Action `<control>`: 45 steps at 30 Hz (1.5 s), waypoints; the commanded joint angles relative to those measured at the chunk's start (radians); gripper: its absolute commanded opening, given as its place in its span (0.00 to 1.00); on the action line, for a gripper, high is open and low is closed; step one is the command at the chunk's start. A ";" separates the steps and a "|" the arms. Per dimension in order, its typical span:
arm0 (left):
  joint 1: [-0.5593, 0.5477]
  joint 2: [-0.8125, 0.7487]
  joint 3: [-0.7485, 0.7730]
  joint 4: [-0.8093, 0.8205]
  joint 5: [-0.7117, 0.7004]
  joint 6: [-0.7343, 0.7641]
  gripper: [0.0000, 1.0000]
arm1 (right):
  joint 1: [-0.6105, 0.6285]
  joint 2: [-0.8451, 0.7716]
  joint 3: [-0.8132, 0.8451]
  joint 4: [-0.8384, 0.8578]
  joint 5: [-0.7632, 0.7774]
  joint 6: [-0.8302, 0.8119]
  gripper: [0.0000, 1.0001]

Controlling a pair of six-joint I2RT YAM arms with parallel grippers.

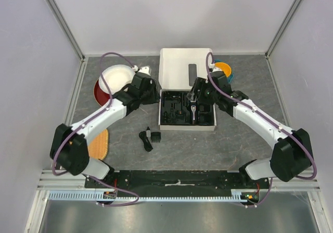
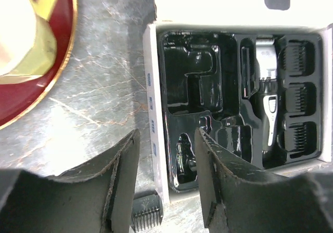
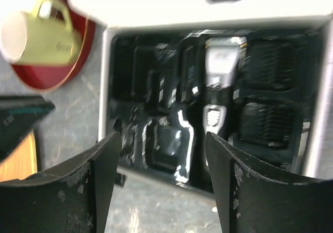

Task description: Sort the hair-cutting tools

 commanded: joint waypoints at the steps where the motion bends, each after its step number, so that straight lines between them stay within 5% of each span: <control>1: 0.014 -0.171 -0.003 -0.073 -0.110 0.009 0.54 | 0.122 -0.022 0.023 -0.007 -0.007 -0.031 0.75; 7: 0.036 -0.354 -0.036 -0.170 -0.226 0.023 0.64 | 0.378 0.024 0.060 -0.068 0.157 -0.007 0.78; 16: 0.054 -0.629 -0.136 -0.213 -0.210 0.083 0.77 | 0.734 0.431 0.357 -0.189 0.303 -0.014 0.78; 27: 0.060 -0.699 -0.067 -0.277 -0.239 0.144 0.84 | 0.771 0.670 0.506 -0.200 0.231 -0.149 0.69; 35: 0.068 -0.673 0.002 -0.322 -0.441 0.121 0.90 | 0.771 0.719 0.462 -0.145 0.146 -0.142 0.61; 41: 0.117 -0.588 0.043 -0.368 -0.386 0.115 0.89 | 0.771 0.725 0.439 -0.142 0.134 -0.142 0.47; 45: 0.183 -0.546 0.083 -0.404 -0.293 0.114 0.88 | 0.773 0.685 0.402 -0.102 0.142 -0.133 0.25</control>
